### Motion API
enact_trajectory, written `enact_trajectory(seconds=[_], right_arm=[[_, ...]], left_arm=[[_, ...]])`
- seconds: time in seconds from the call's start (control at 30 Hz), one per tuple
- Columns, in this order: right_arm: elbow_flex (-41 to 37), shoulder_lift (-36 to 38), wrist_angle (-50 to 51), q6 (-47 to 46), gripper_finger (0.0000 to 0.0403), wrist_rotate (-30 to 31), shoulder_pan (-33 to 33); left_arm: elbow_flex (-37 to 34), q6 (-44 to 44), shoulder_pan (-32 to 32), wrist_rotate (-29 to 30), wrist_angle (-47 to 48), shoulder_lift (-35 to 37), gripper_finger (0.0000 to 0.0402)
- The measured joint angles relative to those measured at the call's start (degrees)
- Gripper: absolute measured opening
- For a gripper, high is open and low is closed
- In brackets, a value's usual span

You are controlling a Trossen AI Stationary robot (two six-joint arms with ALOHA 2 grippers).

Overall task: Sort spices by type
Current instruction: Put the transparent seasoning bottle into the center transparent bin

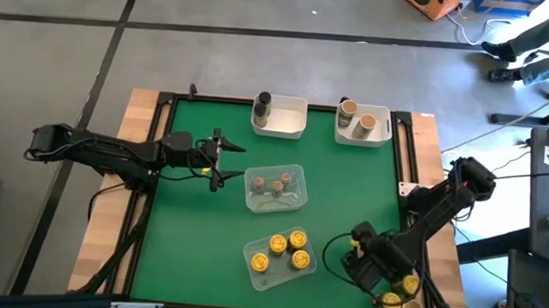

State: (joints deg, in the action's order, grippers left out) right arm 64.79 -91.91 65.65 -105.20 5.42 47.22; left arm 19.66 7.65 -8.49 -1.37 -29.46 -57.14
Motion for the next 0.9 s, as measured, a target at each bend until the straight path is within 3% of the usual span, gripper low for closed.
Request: enact_trajectory(seconds=[0.33,0.47,0.7,0.9], right_arm=[[-7.2,-0.1,-9.5,-2.8,0.0351,-2.5,0.0],[-9.6,-0.1,-12.8,-5.0,0.0308,-2.0,0.0],[-10.6,-0.1,-13.2,-5.4,0.0188,0.0,0.0],[-9.6,-0.1,-13.1,-5.1,0.0182,-0.3,0.0]], left_arm=[[0.0,0.3,0.0,0.0,0.0,0.0,0.0314],[0.0,0.3,0.0,0.0,0.0,0.0,0.0314],[0.0,0.3,0.0,0.0,0.1,0.0,0.0314],[0.0,0.5,0.0,0.0,0.0,0.0,0.0314]])
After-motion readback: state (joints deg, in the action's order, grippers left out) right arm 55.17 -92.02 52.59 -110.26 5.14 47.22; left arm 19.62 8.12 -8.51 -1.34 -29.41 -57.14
